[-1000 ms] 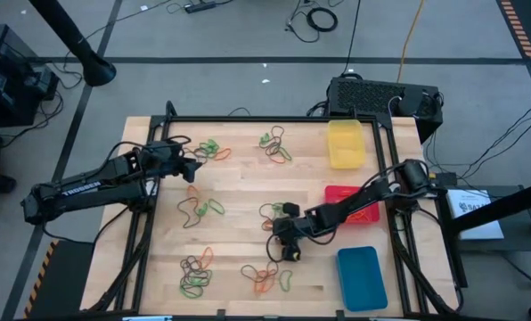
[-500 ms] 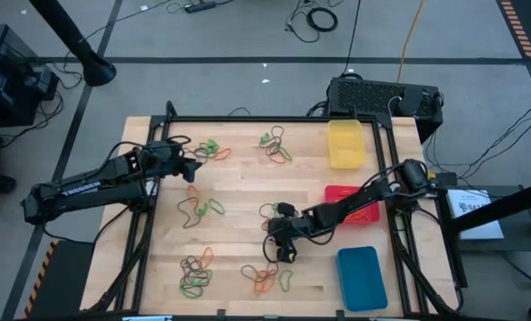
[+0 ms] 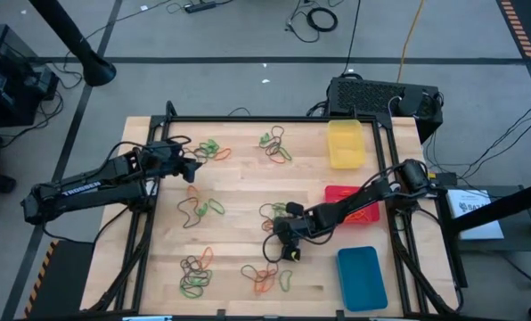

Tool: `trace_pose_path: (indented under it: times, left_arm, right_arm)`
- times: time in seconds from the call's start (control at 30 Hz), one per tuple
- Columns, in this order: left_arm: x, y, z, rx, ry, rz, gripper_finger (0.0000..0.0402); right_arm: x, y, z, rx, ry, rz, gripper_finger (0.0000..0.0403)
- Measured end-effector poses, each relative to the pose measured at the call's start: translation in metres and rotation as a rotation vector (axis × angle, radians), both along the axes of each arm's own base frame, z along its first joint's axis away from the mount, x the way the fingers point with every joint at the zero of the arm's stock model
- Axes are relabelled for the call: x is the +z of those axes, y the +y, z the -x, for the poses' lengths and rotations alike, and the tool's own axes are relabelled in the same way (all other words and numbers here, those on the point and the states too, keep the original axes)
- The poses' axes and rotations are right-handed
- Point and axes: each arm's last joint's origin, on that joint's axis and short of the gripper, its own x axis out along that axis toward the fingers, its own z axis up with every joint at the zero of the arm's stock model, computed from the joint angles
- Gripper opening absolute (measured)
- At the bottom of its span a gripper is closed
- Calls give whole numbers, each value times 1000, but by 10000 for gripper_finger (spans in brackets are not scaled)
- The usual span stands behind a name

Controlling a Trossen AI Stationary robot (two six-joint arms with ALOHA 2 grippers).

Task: Sort rubber bands into baskets
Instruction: Put the orange rubber band into the red bin

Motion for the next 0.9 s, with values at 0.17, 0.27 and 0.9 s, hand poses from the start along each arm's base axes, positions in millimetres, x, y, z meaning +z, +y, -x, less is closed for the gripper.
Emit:
trace_pose_path:
  times: [0.17, 0.27, 0.9]
  left_arm:
    - [0, 0, 0, 0, 0, 0, 175]
    - [0, 0, 0, 0, 1, 0, 175]
    - [0, -1, 0, -8, 2, -1, 175]
  right_arm:
    - [0, 3, 1, -28, 12, -46, 26]
    - [3, 4, 2, -41, 18, -98, 7]
    - [119, 41, 68, 0, 349, -443, 1]
